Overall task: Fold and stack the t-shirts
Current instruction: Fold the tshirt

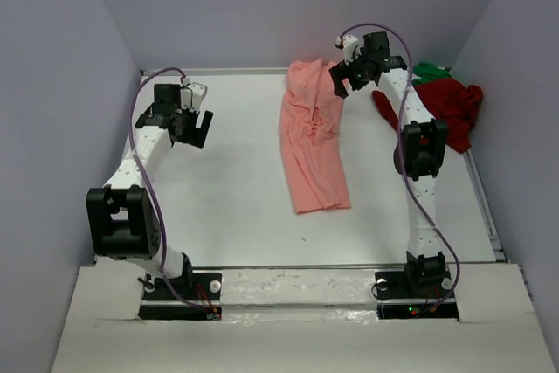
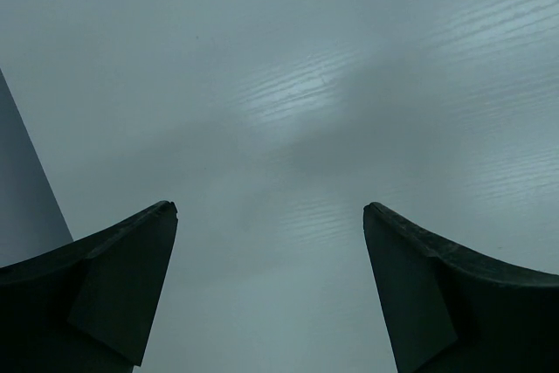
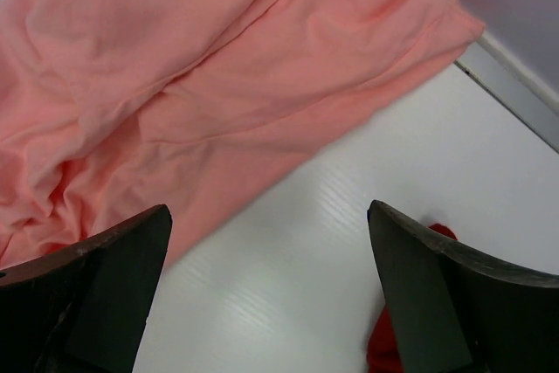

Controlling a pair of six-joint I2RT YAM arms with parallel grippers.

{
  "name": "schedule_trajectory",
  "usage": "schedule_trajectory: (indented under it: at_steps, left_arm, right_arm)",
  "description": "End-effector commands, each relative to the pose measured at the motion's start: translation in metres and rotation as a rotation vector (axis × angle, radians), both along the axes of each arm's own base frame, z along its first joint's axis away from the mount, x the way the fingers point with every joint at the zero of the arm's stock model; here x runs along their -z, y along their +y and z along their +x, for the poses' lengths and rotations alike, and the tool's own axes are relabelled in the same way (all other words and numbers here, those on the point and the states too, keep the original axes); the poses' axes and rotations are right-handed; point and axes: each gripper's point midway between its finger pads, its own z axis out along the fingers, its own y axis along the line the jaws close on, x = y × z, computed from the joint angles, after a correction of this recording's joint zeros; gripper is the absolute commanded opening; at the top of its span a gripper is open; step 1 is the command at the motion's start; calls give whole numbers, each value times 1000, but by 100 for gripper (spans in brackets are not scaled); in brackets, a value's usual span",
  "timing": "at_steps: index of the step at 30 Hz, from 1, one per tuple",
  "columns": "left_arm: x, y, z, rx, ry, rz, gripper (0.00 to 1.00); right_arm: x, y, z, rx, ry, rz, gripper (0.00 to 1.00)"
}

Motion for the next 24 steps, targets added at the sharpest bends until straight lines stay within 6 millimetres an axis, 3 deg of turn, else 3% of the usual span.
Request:
schedule_trajectory:
  at_steps: [1,4,7,12,17,24]
  left_arm:
    - [-55,9,1,-42,-178,0,99]
    - [-49,12,-5,-56,-155,2,99]
    - [-45,31,-11,-100,-152,17,99]
    - [-43,46,-14,-138,-141,23,99]
    - [-38,52,-14,-155,-124,25,99]
    - [-37,50,-13,-144,-121,13,99]
  right_arm:
    - [-19,17,36,-23,-169,59,100]
    - [-16,28,43,-27,-177,127,100]
    - [-8,51,38,-82,-145,215,100]
    - [14,59,34,-108,-97,253,100]
    - [43,77,7,-201,-5,214,100]
    - [63,75,-35,-251,171,207,100]
